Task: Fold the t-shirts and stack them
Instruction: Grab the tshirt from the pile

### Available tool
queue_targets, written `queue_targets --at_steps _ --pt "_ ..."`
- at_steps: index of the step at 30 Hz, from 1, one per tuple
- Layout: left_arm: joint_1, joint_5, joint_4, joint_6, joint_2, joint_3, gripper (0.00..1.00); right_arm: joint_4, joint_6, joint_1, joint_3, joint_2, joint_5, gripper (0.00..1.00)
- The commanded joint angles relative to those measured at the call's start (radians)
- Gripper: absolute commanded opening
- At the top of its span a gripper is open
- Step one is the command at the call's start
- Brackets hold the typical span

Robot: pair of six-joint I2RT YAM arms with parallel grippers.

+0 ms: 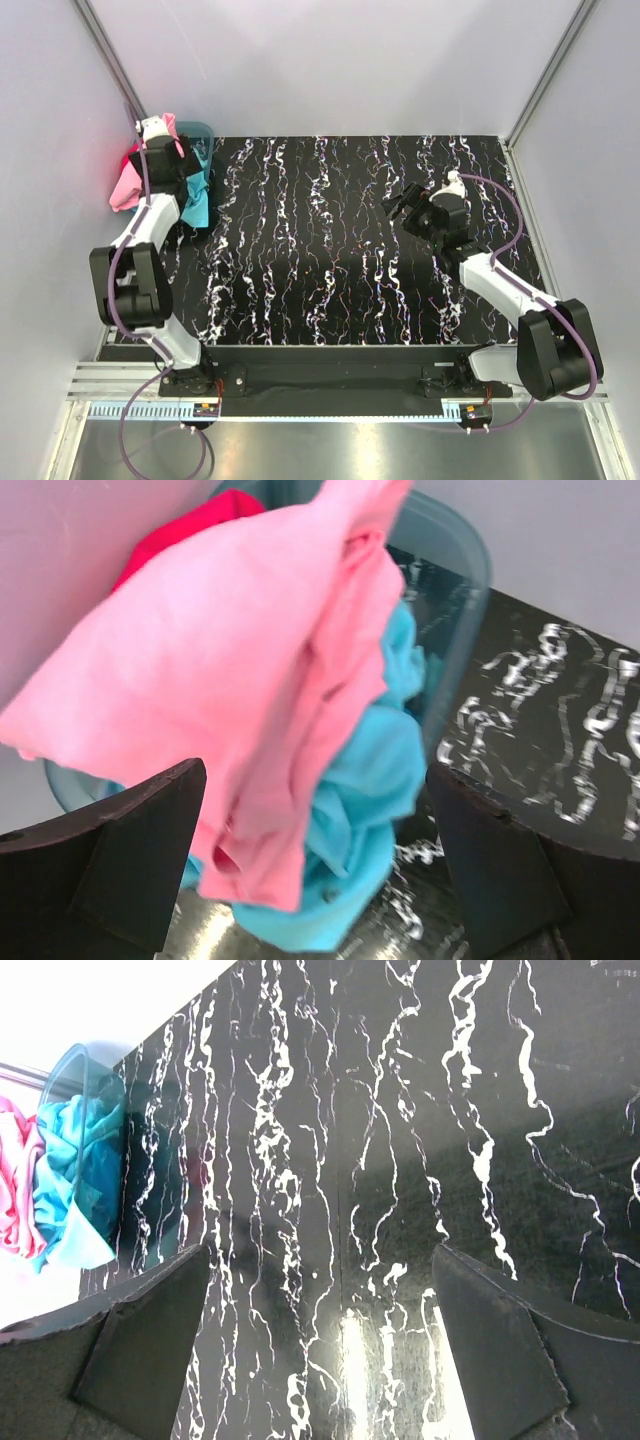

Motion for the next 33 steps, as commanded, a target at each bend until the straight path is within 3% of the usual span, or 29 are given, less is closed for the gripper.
queue_targets --at_steps 1,4,12,14,17,18,21,33 --pt "0.045 -0.024 0.054 0.062 0.053 0.084 0.99 0.078 0.025 0.009 -0.027 -0.022 -0.032 1.0" --pt "0.07 0.029 0.066 0.08 0.082 0.098 0.98 0.086 0.04 0.01 -0.034 -0.019 -0.033 1.0" --pt "0.104 0.001 0.05 0.126 0.203 0.135 0.97 0.1 0.052 0.01 -0.04 -0.022 -0.041 1.0" --pt "0.104 0.001 0.05 0.135 0.216 0.135 0.93 0.098 0.046 0.009 -0.037 -0.027 -0.036 1.0" --pt "0.104 0.0 0.051 0.134 0.223 0.129 0.7 0.101 0.048 0.01 -0.036 -0.019 -0.035 0.99" --pt "0.104 -0.002 0.051 0.129 0.222 0.126 0.47 0.104 0.046 0.009 -0.036 -0.016 -0.038 0.99" --pt "0.105 0.0 0.054 0.102 0.199 0.114 0.0 0.108 0.046 0.01 -0.033 -0.001 -0.045 1.0" --pt "0.07 0.029 0.077 -0.09 -0.053 0.071 0.0 0.105 0.018 0.009 -0.021 0.033 -0.039 0.99"
